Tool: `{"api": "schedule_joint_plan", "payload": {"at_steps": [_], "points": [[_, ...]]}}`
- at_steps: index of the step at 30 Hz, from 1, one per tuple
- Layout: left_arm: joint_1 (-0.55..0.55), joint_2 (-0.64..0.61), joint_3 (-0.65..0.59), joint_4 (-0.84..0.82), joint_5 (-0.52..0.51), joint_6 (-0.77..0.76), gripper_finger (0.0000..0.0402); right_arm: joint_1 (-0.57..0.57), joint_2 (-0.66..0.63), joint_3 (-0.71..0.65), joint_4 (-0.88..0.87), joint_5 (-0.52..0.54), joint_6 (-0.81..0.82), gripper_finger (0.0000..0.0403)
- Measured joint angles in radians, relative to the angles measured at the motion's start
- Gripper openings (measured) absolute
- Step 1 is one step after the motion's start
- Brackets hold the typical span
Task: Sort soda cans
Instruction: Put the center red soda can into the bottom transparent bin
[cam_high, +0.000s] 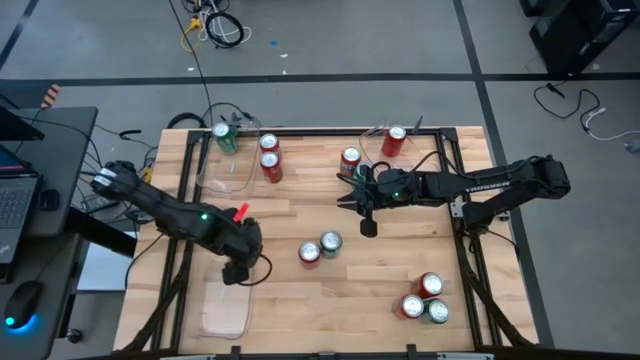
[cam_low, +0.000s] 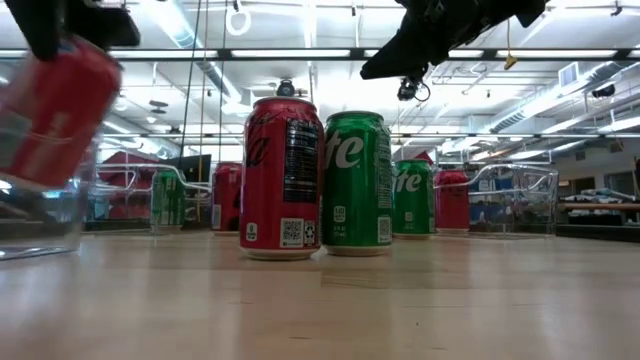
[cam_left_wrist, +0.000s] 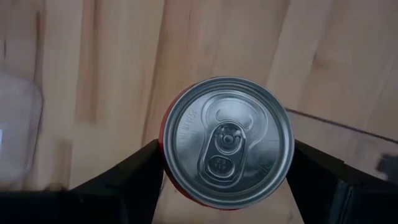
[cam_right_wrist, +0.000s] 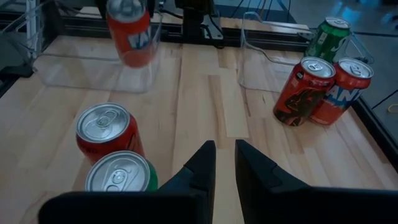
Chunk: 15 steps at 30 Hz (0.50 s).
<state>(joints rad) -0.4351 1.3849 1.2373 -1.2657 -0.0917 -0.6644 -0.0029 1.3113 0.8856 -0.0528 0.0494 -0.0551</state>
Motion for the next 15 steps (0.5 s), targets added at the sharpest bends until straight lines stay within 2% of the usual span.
{"api": "schedule_joint_plan", "payload": {"at_steps": [8,11,15], "points": [[0.103,0.001,-0.036,0.254,-0.103,0.233,0.0289,0.002,0.0,0.0,0.008,0.0,0.0,0.0048],[0.136,0.001,-0.036,0.259,-0.118,0.237,0.0289,0.002,0.0,0.0,0.008,0.0,0.006,0.0048],[0.141,0.001,-0.056,0.186,-0.154,0.141,0.0289,0.002,0.0,0.0,0.008,0.0,0.006,0.0048]]}}
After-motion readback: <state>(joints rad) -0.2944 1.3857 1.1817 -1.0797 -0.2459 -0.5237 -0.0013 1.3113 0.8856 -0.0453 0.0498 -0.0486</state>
